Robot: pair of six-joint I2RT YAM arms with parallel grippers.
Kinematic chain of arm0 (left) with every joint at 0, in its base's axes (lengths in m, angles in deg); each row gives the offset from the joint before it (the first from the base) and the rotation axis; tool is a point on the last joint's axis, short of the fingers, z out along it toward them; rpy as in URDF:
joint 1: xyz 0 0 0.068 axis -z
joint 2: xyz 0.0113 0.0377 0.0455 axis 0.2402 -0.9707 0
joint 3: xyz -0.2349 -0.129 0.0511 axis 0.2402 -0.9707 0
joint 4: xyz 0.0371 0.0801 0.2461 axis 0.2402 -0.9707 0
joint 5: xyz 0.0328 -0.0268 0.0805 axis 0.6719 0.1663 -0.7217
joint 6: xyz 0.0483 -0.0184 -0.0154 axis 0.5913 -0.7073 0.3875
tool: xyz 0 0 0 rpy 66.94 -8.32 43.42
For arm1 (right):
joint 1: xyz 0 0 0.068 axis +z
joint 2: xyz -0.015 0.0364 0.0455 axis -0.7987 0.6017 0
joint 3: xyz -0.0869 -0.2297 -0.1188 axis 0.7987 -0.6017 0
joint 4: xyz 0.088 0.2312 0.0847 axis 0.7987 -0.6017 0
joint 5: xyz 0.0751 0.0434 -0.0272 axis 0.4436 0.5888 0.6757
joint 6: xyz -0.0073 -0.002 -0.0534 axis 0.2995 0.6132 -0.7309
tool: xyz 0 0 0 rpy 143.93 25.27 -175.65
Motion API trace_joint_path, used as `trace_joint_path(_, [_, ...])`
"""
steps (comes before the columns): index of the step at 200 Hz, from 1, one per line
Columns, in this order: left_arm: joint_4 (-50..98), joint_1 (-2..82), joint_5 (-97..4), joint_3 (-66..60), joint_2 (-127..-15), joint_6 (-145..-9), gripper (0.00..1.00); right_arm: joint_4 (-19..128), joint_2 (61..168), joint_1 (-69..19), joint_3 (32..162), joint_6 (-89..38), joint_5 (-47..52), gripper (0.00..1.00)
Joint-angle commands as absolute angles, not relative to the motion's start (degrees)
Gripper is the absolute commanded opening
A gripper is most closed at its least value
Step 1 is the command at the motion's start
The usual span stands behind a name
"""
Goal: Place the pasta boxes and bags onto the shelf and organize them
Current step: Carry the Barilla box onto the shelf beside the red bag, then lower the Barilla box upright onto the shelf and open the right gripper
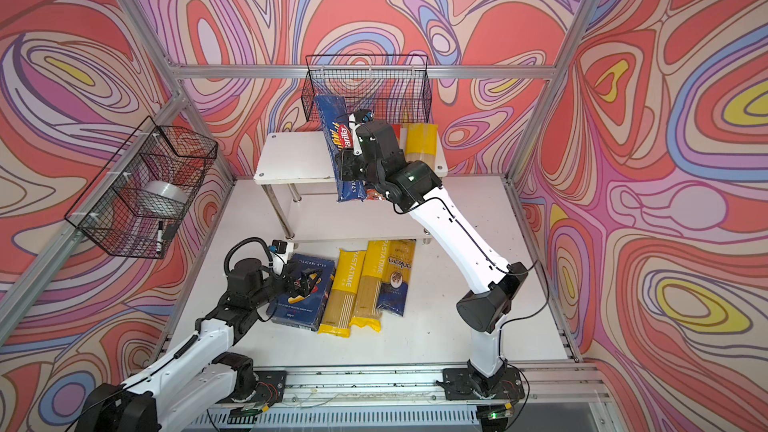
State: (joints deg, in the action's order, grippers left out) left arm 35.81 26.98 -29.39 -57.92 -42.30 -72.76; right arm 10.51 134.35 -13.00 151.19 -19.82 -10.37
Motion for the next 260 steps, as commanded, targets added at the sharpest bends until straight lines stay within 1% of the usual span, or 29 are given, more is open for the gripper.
trace_joint_path(1, [35.7, 27.1, -29.1, -56.2, -42.7, -72.3, 1.0, 20.2, 133.8, -13.0, 153.8, -22.1, -15.2, 0.27])
trace_joint_path(76, [35.5, 27.1, -29.0, -56.2, -42.6, -72.4, 1.0, 22.2, 135.1, -13.2, 152.6, -23.0, -19.6, 0.32])
trace_joint_path(115, [35.4, 27.2, -28.9, -56.2, -42.4, -72.4, 1.0, 22.6, 135.4, -13.7, 151.5, -22.6, -22.8, 0.32])
trace_joint_path(136, [35.6, 27.2, -29.2, -56.6, -41.9, -72.3, 1.0, 23.4, 135.6, -13.8, 150.7, -22.6, -22.8, 0.37])
trace_joint_path(161, [35.7, 27.2, -29.1, -56.5, -42.2, -72.4, 1.0, 23.4, 135.9, -13.9, 150.8, -22.3, -23.2, 0.39])
trace_joint_path(186, [35.7, 27.1, -29.0, -56.4, -42.5, -72.4, 1.0, 23.7, 135.6, -13.9, 150.1, -22.5, -23.3, 0.44])
trace_joint_path(260, [35.8, 27.1, -29.0, -56.4, -42.7, -72.4, 1.0, 24.0, 134.1, -13.9, 147.5, -21.7, -22.2, 0.51])
